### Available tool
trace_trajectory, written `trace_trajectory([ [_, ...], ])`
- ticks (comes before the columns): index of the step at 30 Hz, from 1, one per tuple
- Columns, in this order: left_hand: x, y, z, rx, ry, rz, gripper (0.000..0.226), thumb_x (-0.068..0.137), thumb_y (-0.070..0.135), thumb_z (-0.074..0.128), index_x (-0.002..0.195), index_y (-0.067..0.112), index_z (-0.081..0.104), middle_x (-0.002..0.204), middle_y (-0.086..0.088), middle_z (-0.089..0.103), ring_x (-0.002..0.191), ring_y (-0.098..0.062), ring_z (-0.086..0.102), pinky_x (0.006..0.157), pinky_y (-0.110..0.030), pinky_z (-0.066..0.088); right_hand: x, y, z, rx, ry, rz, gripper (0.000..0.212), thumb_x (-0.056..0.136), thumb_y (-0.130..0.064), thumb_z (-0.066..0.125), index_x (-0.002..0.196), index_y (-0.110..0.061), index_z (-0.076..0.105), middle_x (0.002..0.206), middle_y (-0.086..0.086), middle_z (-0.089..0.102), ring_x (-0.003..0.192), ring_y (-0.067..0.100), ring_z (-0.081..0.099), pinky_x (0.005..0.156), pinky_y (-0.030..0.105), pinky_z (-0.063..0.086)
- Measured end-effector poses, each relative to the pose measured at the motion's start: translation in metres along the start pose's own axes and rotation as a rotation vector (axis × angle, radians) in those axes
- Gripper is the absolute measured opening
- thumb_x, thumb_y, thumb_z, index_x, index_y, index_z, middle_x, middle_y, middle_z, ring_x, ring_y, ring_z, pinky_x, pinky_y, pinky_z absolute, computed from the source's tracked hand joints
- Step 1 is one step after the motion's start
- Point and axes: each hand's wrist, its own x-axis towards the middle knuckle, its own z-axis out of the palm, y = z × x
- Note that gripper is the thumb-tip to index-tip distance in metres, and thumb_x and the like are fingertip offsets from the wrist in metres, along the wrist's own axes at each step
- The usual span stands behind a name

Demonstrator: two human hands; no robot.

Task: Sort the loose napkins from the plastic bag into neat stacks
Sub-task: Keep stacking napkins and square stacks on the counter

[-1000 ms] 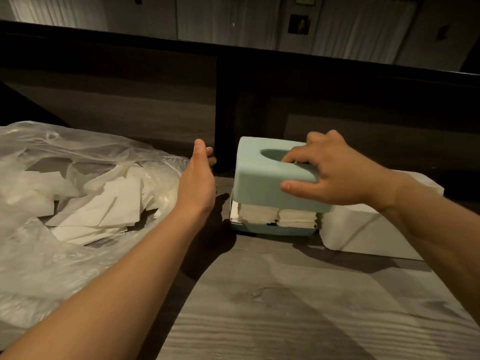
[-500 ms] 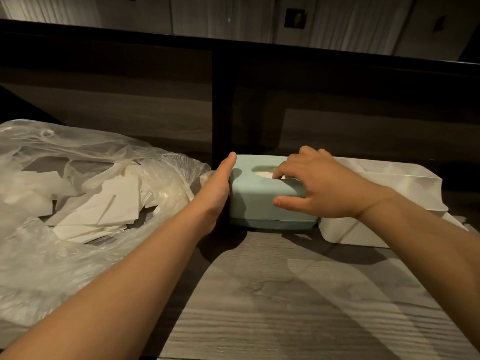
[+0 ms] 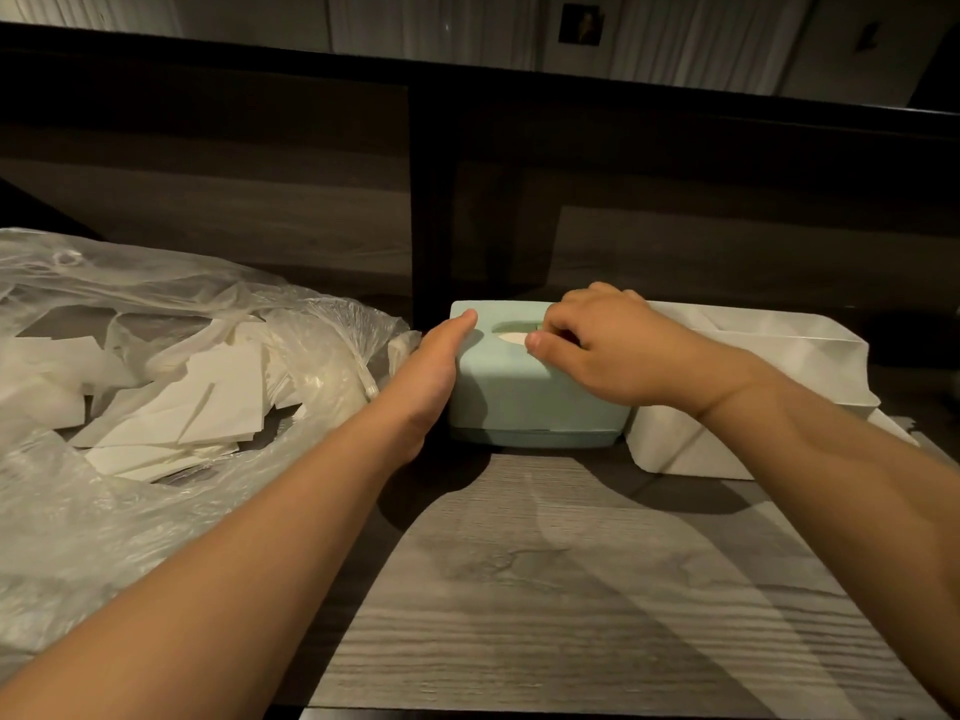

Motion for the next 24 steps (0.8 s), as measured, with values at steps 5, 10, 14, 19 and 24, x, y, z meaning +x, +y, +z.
trace_trajectory([
  [5,-0.004,0.002,0.001,-0.018,0.011,-0.015,0.046,0.097,0.065,0.049,0.128,0.031,0.051,0.124,-0.001,0.061,0.115,-0.021,0.057,0.107,-0.04,0.042,0.008,-0.011,0.008,-0.038,-0.001,0.08,0.044,0.108,-0.049,0.028,0.079,-0.025,0.052,0.08,-0.005,0.05,0.092,0.018,0.044,0.087,0.038,0.026],
  [10,-0.004,0.003,0.001,-0.04,-0.001,0.009,0.026,0.101,0.06,0.044,0.108,0.035,0.05,0.108,0.006,0.058,0.098,-0.011,0.054,0.094,-0.033,0.037,0.008,-0.014,0.006,-0.07,0.067,0.082,0.048,0.107,-0.046,0.029,0.075,-0.022,0.055,0.073,-0.001,0.054,0.082,0.016,0.048,0.089,0.041,0.034],
  [14,-0.008,0.006,0.002,-0.051,-0.008,0.006,0.027,0.102,0.06,0.043,0.104,0.035,0.052,0.106,0.006,0.058,0.097,-0.011,0.055,0.081,-0.03,0.04,0.009,-0.014,0.006,-0.051,0.075,0.089,0.048,0.107,-0.046,0.032,0.074,-0.02,0.057,0.069,0.0,0.055,0.075,0.015,0.051,0.087,0.04,0.035],
  [19,-0.009,0.006,0.001,-0.035,-0.004,-0.03,0.03,0.099,0.062,0.047,0.098,0.033,0.053,0.11,0.001,0.061,0.102,-0.017,0.057,0.092,-0.035,0.042,0.008,-0.013,0.013,0.018,0.086,0.107,0.047,0.107,-0.045,0.035,0.07,-0.021,0.052,0.068,-0.001,0.052,0.069,0.014,0.049,0.079,0.036,0.031],
  [24,-0.011,0.005,0.0,-0.016,-0.038,-0.015,0.032,0.099,0.057,0.049,0.11,0.03,0.062,0.109,-0.004,0.068,0.102,-0.021,0.063,0.091,-0.036,0.048,0.008,-0.011,0.018,0.006,0.174,0.15,0.027,0.102,-0.052,0.041,0.109,-0.032,0.057,0.111,-0.008,0.047,0.111,0.016,0.039,0.092,0.037,0.026],
])
